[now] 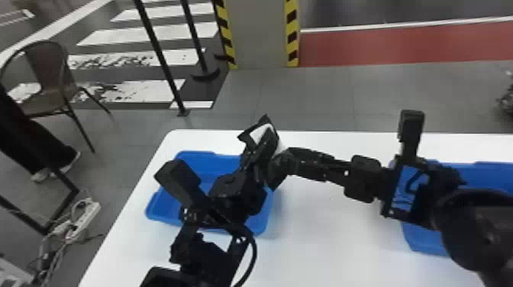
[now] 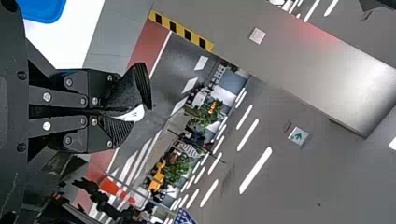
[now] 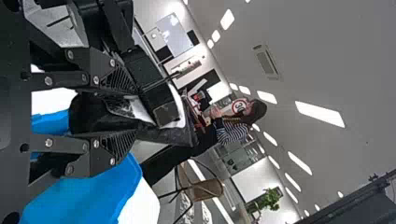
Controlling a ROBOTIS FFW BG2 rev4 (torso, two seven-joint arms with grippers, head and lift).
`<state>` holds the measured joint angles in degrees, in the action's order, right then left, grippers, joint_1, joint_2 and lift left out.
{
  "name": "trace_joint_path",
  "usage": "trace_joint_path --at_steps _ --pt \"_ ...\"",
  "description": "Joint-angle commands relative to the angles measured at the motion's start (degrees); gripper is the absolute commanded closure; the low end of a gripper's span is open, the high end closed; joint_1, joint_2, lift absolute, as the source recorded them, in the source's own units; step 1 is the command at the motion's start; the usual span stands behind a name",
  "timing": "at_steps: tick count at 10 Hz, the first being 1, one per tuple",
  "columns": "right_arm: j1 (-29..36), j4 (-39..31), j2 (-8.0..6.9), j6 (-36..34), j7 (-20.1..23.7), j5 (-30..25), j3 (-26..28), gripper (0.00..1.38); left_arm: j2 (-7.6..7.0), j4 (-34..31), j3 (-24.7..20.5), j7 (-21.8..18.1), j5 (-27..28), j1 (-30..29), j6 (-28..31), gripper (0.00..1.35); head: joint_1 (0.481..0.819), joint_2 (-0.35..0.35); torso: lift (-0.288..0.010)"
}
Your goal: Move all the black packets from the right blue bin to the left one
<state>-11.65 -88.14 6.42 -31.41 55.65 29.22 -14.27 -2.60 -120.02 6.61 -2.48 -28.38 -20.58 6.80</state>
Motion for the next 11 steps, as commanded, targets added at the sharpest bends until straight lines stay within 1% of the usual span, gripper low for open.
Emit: trace_joint_path --at_steps 1,2,3,5,6,7,8,9,10,11 --pt "1.7 -0.4 -0.18 0.1 -0.1 -1.4 2.8 0.06 0.49 0.1 -1.2 0.3 0.7 -0.2 -1.6 1.22 0.695 0.218 -0.110" --pt "3.5 -1.8 -0.35 0.1 -0.6 -3.6 5.8 0.09 0.93 1.5 -2.1 0.9 2.3 0.1 -3.7 1.22 0.695 0.216 -0.110" --pt "5.5 -3.6 -0.26 0.1 -1.4 -4.6 8.5 0.13 1.28 4.5 -3.4 1.1 3.9 1.0 -6.7 1.22 0.695 0.210 -0.110" --pt "8.7 -6.8 -0.18 0.1 -2.6 -5.7 12.4 0.13 1.54 14.6 -5.3 1.8 8.3 3.9 -15.0 1.22 0.695 0.196 -0.110" --pt "9.7 -8.3 0.09 0.1 -3.1 -5.7 13.2 0.13 1.63 19.5 -6.4 1.9 10.4 5.4 -16.5 1.22 0.695 0.196 -0.110" --pt "10.4 -9.2 0.09 0.1 -3.6 -5.8 13.7 0.13 1.63 23.2 -7.9 1.9 14.7 7.2 -18.9 1.21 0.695 0.200 -0.110" --pt "10.9 -10.4 0.09 0.1 -4.2 -6.5 14.1 0.13 1.63 27.4 -8.8 2.3 17.7 9.2 -22.7 1.06 0.695 0.206 -0.110" --pt "10.9 -10.6 0.18 0.1 -4.4 -6.8 14.1 0.13 1.63 29.0 -9.0 2.3 17.4 9.8 -24.0 0.58 0.695 0.210 -0.110" --pt "11.4 -10.9 0.26 0.1 -4.5 -7.1 14.6 0.13 1.63 29.0 -8.7 2.2 17.0 9.6 -25.1 0.14 0.695 0.218 -0.110" --pt "12.3 -13.5 0.26 -0.6 -5.5 -8.7 15.8 0.13 1.54 28.8 -8.1 1.8 16.2 9.3 -26.9 0.04 0.695 0.219 -0.110"
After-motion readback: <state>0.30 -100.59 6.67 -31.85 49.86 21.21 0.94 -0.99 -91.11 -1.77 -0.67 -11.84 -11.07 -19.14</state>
